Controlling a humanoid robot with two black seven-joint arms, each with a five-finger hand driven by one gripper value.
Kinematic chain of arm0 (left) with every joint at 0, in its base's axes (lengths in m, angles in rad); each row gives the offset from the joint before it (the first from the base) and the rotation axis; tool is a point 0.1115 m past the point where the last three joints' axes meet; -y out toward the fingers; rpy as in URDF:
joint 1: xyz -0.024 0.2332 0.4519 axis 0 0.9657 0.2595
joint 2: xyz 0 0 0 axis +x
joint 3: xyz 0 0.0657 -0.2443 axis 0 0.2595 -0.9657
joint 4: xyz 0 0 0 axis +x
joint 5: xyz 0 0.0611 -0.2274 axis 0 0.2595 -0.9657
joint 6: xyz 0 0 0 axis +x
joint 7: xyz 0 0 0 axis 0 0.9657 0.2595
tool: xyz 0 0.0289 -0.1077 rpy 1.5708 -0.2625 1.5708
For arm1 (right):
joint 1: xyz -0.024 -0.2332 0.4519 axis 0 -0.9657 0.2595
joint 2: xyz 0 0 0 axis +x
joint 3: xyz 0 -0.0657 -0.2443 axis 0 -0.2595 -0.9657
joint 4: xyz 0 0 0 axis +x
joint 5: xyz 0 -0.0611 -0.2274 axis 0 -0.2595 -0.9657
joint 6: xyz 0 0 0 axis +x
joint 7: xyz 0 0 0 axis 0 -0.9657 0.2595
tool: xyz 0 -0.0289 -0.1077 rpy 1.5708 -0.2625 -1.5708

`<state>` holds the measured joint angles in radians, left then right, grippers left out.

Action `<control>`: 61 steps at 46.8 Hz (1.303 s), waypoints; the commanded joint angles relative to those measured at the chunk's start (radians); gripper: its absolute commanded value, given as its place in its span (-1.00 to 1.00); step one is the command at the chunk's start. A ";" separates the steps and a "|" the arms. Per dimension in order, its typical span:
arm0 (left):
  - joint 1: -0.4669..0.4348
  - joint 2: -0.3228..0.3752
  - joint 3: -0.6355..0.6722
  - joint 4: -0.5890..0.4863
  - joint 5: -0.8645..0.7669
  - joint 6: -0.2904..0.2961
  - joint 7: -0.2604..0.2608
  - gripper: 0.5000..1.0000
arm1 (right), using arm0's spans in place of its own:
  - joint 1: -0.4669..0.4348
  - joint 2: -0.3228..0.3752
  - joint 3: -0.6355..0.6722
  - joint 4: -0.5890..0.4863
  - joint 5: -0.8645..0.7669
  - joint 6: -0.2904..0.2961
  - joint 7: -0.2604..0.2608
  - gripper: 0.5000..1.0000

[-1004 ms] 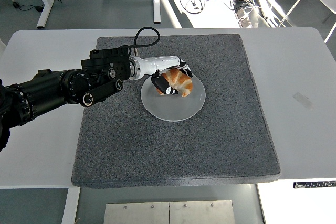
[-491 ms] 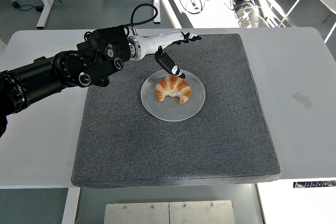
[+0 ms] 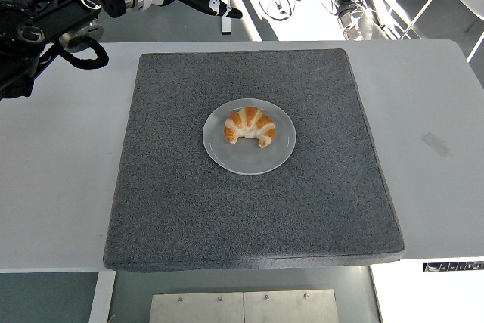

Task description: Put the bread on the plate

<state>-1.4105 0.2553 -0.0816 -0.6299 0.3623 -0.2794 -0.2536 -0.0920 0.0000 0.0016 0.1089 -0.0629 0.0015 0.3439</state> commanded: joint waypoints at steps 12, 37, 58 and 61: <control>0.174 0.047 -0.185 0.088 -0.266 -0.055 0.008 0.92 | 0.002 0.000 -0.002 0.005 0.000 0.002 0.000 1.00; 0.360 -0.120 -0.536 0.242 -0.333 -0.055 0.089 0.93 | 0.006 0.000 -0.003 -0.002 0.000 0.002 0.000 1.00; 0.427 -0.143 -0.598 0.243 -0.462 -0.066 0.097 0.93 | 0.000 0.000 0.008 -0.002 0.000 0.000 0.000 1.00; 0.426 -0.148 -0.599 0.243 -0.462 -0.066 0.099 0.93 | 0.000 0.000 0.008 -0.002 0.000 0.000 0.000 1.00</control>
<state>-0.9835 0.1109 -0.6810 -0.3864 -0.0997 -0.3458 -0.1559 -0.0928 0.0000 0.0091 0.1073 -0.0629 0.0020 0.3436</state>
